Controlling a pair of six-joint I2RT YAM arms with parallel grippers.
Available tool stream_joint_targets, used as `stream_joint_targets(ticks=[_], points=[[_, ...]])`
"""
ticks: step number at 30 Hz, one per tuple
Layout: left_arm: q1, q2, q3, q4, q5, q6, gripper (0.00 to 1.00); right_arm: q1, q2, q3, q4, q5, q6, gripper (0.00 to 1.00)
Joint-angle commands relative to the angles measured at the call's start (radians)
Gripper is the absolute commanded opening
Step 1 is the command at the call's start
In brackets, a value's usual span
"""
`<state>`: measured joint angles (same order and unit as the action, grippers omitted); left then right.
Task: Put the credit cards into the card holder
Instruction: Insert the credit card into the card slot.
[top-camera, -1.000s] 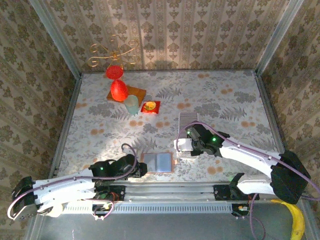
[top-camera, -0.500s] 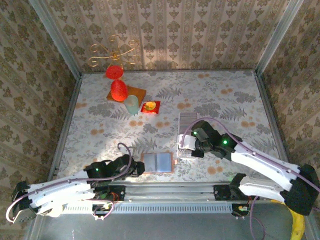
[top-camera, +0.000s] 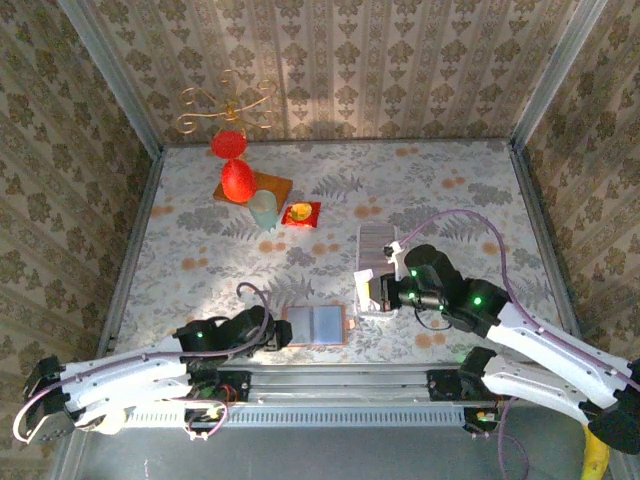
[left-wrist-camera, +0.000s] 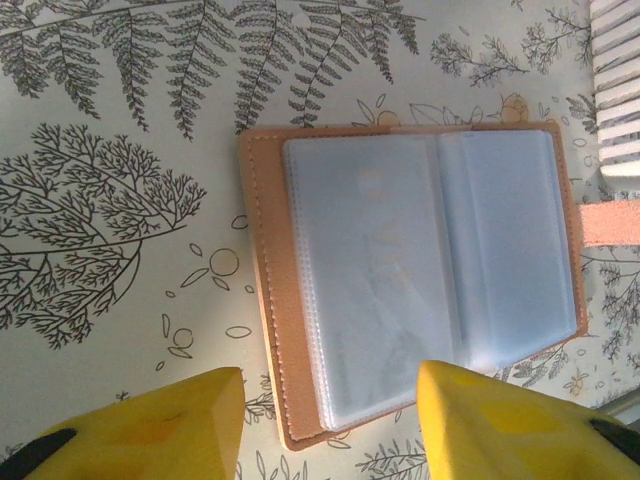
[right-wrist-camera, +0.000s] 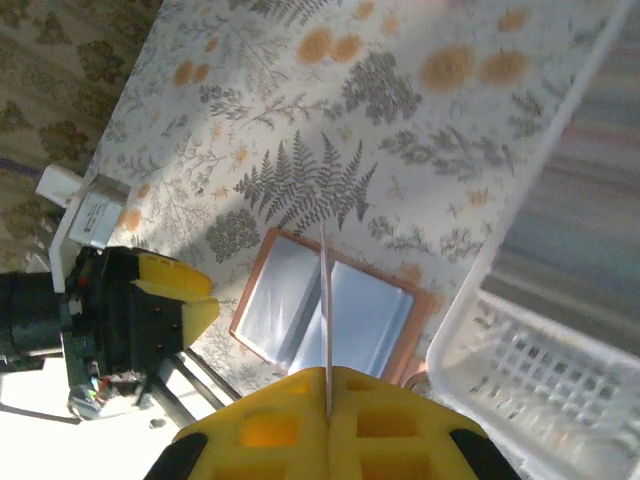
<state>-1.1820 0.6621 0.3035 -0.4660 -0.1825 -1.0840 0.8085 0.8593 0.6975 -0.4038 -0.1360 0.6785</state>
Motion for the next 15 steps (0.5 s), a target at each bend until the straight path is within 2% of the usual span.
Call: stream_joint_targets(ticks=[1, 8, 15], points=[[0.01, 0.033, 0.038, 0.03, -0.01, 0.019, 0.52, 0.028, 0.006, -0.076, 0.179, -0.048, 0.293, 0.0], [0.025, 0.108, 0.04, 0.055, -0.011, 0.026, 0.53, 0.194, 0.2, -0.117, 0.365, 0.101, 0.431, 0.0], [0.04, 0.164, 0.051, 0.072, 0.007, 0.048, 0.55, 0.253, 0.439, -0.103, 0.514, 0.149, 0.501, 0.0]])
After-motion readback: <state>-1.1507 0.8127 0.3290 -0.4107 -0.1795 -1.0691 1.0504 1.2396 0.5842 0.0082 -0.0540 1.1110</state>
